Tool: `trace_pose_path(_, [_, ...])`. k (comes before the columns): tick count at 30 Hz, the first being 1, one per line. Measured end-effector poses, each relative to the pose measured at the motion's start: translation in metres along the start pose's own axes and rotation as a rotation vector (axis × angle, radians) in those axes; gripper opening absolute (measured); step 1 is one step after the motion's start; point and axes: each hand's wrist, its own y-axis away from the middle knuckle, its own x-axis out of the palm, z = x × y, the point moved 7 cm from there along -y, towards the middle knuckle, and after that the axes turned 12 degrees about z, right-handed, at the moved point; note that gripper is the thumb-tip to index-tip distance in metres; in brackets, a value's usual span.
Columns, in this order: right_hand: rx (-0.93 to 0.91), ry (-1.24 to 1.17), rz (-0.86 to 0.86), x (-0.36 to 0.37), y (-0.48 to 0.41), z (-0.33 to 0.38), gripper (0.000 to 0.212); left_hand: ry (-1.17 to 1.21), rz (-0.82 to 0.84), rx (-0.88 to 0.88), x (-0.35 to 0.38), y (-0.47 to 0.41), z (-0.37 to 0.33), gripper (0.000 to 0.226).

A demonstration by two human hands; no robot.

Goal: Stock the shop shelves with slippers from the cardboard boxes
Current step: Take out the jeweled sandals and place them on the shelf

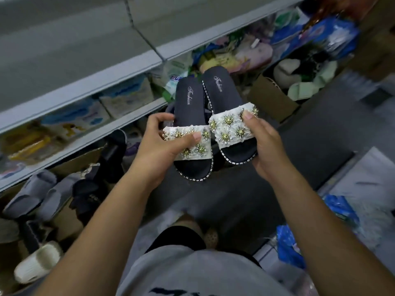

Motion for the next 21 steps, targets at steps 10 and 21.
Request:
trace_pose_path(10, [-0.231,-0.113,-0.111,-0.067,-0.058,0.118,0.042,0.060,0.145,0.167,0.109,-0.112,-0.101,0.074])
trace_pose_path(21, [-0.406,-0.130,-0.028,-0.116,-0.155,0.242,0.072,0.085,0.055,0.353,0.184,-0.194,-0.218,0.082])
